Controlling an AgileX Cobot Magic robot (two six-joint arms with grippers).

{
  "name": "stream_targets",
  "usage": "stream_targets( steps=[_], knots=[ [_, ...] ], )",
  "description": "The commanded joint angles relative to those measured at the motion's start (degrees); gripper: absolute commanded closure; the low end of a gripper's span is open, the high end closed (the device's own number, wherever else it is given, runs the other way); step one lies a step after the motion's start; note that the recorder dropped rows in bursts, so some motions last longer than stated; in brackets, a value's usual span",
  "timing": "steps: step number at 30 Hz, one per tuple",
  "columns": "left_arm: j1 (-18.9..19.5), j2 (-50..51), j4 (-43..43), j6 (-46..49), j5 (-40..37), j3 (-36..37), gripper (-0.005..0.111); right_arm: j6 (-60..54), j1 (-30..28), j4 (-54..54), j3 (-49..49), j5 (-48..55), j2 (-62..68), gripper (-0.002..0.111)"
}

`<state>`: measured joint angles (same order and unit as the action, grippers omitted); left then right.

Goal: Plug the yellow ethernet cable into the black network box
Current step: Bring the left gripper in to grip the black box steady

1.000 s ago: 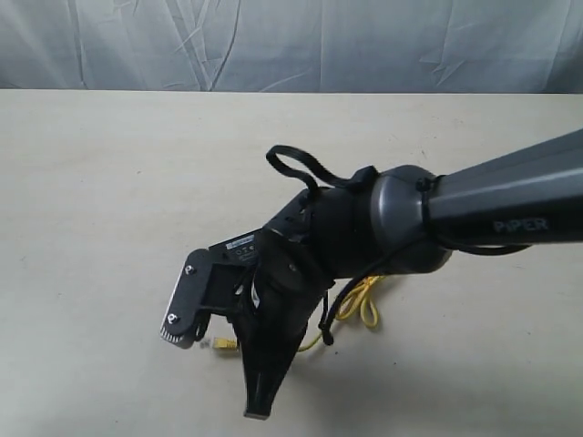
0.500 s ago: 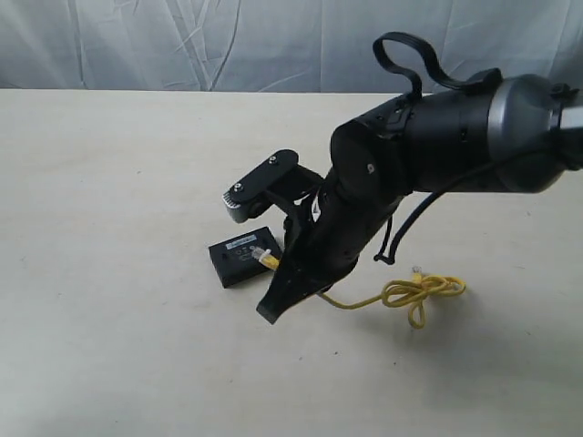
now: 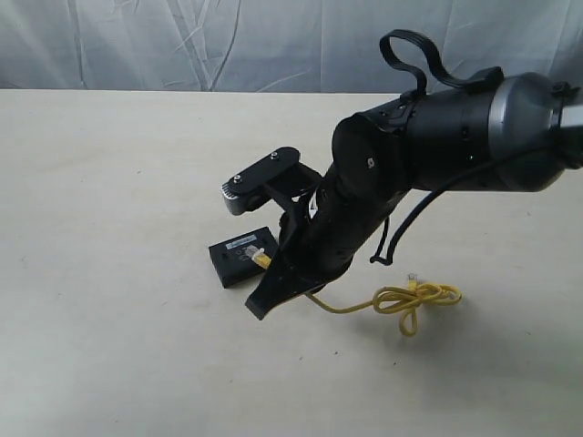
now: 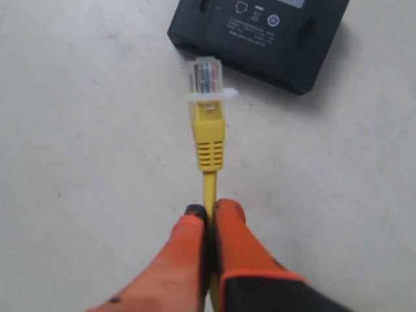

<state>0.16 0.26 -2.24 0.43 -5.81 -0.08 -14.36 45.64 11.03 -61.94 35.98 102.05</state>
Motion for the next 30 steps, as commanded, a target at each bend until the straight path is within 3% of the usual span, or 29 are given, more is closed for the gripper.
stream_targets(
  steps=[1, 9, 13, 20, 23, 26, 30],
  knots=[
    [0.28, -0.26, 1.20, -0.43, 14.31, 0.08, 0.107, 0.14, -0.35, 0.03, -0.04, -0.18, -0.52, 0.108],
    [0.28, -0.26, 3.96, -1.07, 18.28, 0.08, 0.107, 0.14, -0.35, -0.25, -0.04, 0.93, -0.52, 0.108],
    [0.28, 3.19, 10.38, 1.89, 7.52, -4.66, 0.107, 0.14, -0.35, -0.62, -0.04, 1.17, -0.52, 0.108],
    [0.28, 29.87, 4.67, 3.73, -6.80, -25.12, 0.107, 0.14, -0.35, -0.89, -0.04, 0.73, -0.52, 0.108],
    [0.28, 43.96, 5.98, 12.16, -14.85, -35.16, 0.107, 0.14, -0.35, -3.64, -0.04, -0.25, -0.52, 0.108],
    [0.28, 58.96, 12.19, 22.87, -21.57, -43.83, 0.107, 0.27, -0.35, -6.75, -0.04, -0.19, -0.52, 0.108],
    [0.28, 75.91, 27.87, 43.25, -25.26, -52.50, 0.107, 2.21, -0.35, -6.67, -0.04, 2.20, -0.52, 0.108]
  ],
)
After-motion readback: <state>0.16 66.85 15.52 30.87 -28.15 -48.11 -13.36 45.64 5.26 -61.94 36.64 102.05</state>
